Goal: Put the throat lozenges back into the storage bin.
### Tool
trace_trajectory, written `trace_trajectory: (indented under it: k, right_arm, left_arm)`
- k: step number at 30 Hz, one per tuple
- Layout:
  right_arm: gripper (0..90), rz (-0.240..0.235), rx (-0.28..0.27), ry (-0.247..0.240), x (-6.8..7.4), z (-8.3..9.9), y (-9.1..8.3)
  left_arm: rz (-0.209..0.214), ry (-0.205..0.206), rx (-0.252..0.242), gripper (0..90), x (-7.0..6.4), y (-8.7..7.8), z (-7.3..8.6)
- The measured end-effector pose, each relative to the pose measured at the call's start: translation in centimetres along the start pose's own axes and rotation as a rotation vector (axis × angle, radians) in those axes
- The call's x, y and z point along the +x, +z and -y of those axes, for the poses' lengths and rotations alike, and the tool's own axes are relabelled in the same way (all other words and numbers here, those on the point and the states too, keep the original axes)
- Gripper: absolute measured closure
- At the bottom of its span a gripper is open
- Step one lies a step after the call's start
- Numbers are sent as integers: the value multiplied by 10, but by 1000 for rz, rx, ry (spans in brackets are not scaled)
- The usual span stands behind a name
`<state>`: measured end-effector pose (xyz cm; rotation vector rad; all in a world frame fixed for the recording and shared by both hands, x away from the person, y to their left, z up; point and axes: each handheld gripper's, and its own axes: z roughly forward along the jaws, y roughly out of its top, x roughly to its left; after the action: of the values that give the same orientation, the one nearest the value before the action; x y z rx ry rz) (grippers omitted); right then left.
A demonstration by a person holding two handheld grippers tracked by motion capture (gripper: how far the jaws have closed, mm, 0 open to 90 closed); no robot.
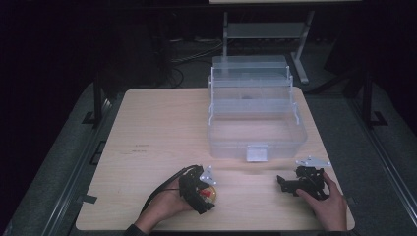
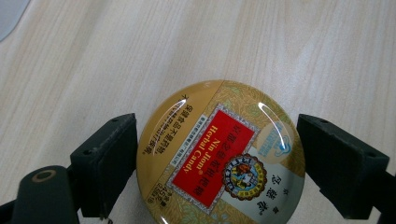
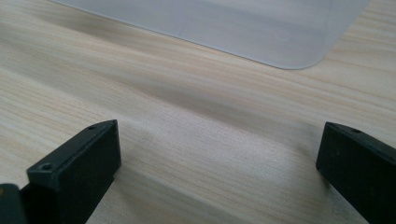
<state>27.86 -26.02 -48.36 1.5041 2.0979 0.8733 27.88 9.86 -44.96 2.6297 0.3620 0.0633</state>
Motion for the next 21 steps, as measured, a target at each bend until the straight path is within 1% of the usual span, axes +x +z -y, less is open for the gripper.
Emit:
trace_trajectory:
  k: [5, 8, 10, 13, 21]
  right_arm:
    - [0, 0, 0, 1, 0, 0, 0]
    - [0, 0, 0, 1, 0, 0, 0]
    - [0, 0, 0, 1, 0, 0, 0]
    - [0, 0, 0, 1, 0, 0, 0]
    - [0, 0, 0, 0, 0, 0, 0]
  left_arm:
    - [1, 6, 8, 141, 0, 1, 1]
    - [0, 2, 4, 148, 0, 1, 1]
    - [3, 7, 10, 167, 0, 0, 1]
    - [7, -3, 1, 187, 1, 0, 2]
    - [10, -7, 3, 192, 1, -1, 2]
